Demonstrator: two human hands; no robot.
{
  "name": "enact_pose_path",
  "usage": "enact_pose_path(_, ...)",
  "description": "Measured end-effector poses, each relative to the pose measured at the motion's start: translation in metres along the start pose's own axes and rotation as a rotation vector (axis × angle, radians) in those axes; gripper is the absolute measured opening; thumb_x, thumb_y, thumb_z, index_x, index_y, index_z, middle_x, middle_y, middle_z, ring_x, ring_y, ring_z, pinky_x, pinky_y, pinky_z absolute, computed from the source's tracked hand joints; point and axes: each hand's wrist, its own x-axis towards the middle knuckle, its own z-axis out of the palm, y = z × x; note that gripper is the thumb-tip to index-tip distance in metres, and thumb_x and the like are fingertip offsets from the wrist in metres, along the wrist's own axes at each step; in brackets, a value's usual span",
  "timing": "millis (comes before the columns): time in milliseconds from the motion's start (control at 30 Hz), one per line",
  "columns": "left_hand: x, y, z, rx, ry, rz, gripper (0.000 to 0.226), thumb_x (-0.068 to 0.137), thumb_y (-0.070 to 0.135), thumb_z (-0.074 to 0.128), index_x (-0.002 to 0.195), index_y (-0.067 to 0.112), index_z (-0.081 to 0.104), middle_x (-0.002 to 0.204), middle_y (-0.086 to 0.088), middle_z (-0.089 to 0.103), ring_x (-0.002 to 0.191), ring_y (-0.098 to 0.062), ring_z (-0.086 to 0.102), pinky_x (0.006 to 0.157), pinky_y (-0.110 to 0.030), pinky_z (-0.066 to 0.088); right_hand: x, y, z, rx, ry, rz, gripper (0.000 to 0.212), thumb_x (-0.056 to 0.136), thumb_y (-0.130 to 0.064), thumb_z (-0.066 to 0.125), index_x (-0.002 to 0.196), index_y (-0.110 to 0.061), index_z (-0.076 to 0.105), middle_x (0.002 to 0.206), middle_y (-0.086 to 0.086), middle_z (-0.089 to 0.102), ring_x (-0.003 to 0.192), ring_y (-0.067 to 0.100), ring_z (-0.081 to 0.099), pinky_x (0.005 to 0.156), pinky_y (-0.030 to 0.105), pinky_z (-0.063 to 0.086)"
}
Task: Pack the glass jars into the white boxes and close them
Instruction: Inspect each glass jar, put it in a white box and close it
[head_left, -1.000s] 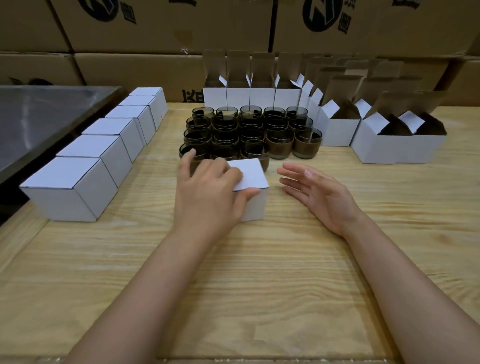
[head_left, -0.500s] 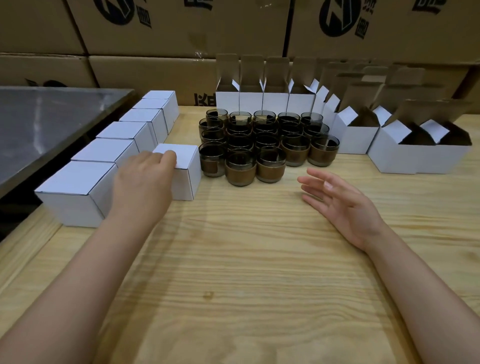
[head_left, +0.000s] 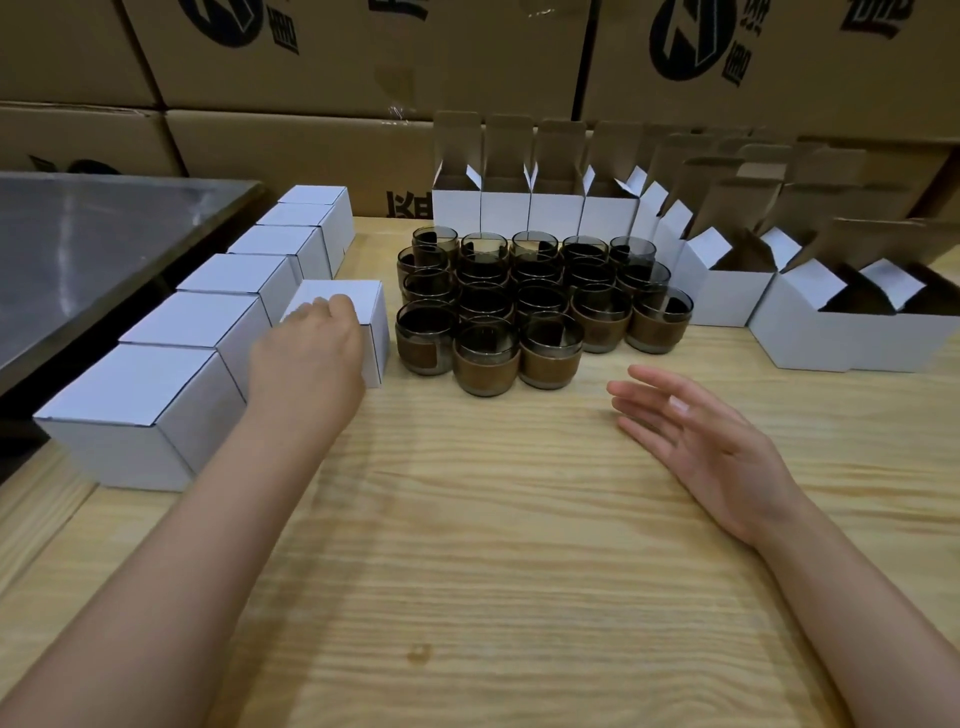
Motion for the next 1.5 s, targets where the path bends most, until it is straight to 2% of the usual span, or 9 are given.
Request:
enact_pose_path(67, 0.012, 0.005, 0.008, -0.026, -0.071, -0.012, 0.033, 0.083, -0.007, 0.048, 0.114, 0.0, 0.04, 0.114, -0.021, 0.05, 0.098, -0.036, 0.05, 0.054, -0.034, 0.031, 0.0, 0.0, 0.0, -0.004, 0.004, -0.001, 0.05, 0.08, -0.021, 0.055, 0.129, -0.01, 0.056, 0.127, 0.014, 0.063, 0.124, 0.026, 0.056, 0.103, 0.039, 0.045)
enact_pose_path(133, 0.026, 0.008, 0.017, -0.107, -0.129, -0.034, 0.043, 0.086, -0.008, 0.042, 0.127, 0.0, 0.034, 0.137, -0.023, 0.038, 0.128, -0.039, 0.038, 0.067, -0.042, 0.04, 0.0, 0.0, 0.0, -0.009, 0.01, -0.004, 0.051, 0.079, -0.022, 0.056, 0.128, -0.01, 0.057, 0.126, 0.015, 0.063, 0.124, 0.026, 0.056, 0.103, 0.039, 0.045)
enact_pose_path(267, 0.058, 0.006, 0.036, -0.234, -0.18, -0.065, 0.047, 0.087, -0.013, 0.033, 0.132, 0.003, 0.032, 0.156, -0.018, 0.018, 0.143, -0.035, 0.023, 0.079, -0.048, 0.042, 0.0, 0.001, 0.001, -0.008, 0.026, -0.014, 0.049, 0.08, -0.019, 0.053, 0.128, -0.007, 0.056, 0.125, 0.017, 0.064, 0.124, 0.027, 0.056, 0.102, 0.038, 0.046)
enact_pose_path(533, 0.12, -0.003, 0.079, -0.368, -0.202, -0.075, 0.073, 0.081, -0.019, 0.037, 0.145, 0.012, 0.021, 0.162, -0.008, -0.003, 0.143, -0.033, 0.025, 0.074, -0.043, 0.039, -0.001, 0.003, 0.0, 0.0, 0.042, -0.027, 0.054, 0.076, -0.02, 0.058, 0.127, -0.003, 0.055, 0.123, 0.019, 0.063, 0.123, 0.029, 0.056, 0.101, 0.037, 0.047)
enact_pose_path(733, 0.156, -0.006, 0.102, -0.348, -0.229, -0.048, 0.082, 0.082, -0.019, 0.035, 0.152, 0.012, 0.006, 0.161, -0.003, -0.018, 0.148, -0.02, -0.015, 0.108, -0.049, 0.032, 0.0, 0.004, 0.0, 0.004, 0.045, -0.016, 0.059, 0.071, -0.027, 0.064, 0.126, -0.004, 0.058, 0.124, 0.02, 0.063, 0.122, 0.032, 0.057, 0.099, 0.038, 0.049)
enact_pose_path(1000, 0.157, -0.007, 0.105, -0.385, -0.233, -0.077, 0.086, 0.086, -0.019, 0.033, 0.154, 0.016, -0.005, 0.16, -0.001, -0.021, 0.147, -0.02, -0.019, 0.116, -0.047, 0.021, 0.0, 0.004, 0.0, 0.002, 0.059, -0.01, 0.056, 0.073, -0.026, 0.064, 0.125, -0.005, 0.059, 0.122, 0.019, 0.064, 0.12, 0.031, 0.058, 0.096, 0.034, 0.051)
enact_pose_path(1267, 0.091, -0.012, 0.078, -0.596, -0.003, -0.159, 0.07, 0.085, -0.014, 0.042, 0.147, 0.016, 0.032, 0.162, 0.001, 0.013, 0.148, -0.016, 0.013, 0.113, -0.039, 0.027, -0.001, 0.001, 0.006, -0.013, 0.089, 0.003, 0.04, 0.083, -0.016, 0.055, 0.121, -0.006, 0.061, 0.118, 0.018, 0.066, 0.115, 0.03, 0.062, 0.096, 0.034, 0.052)
enact_pose_path(1367, 0.059, 0.002, 0.058, -0.71, 0.249, -0.322, 0.04, 0.093, 0.004, 0.042, 0.13, 0.014, 0.051, 0.138, -0.006, 0.049, 0.127, -0.024, 0.043, 0.099, -0.036, 0.038, -0.002, -0.002, 0.009, -0.03, 0.097, 0.016, 0.04, 0.082, -0.019, 0.056, 0.12, -0.008, 0.061, 0.116, 0.017, 0.067, 0.111, 0.029, 0.064, 0.094, 0.033, 0.053)
enact_pose_path(1500, 0.02, 0.035, 0.029, -0.923, 0.429, -0.515, 0.022, 0.096, 0.013, 0.041, 0.111, 0.009, 0.056, 0.11, -0.004, 0.053, 0.107, -0.02, 0.048, 0.084, -0.021, 0.032, -0.002, -0.003, 0.01, -0.041, 0.105, 0.026, 0.028, 0.093, -0.009, 0.049, 0.119, -0.008, 0.06, 0.115, 0.017, 0.067, 0.108, 0.03, 0.065, 0.091, 0.032, 0.055)
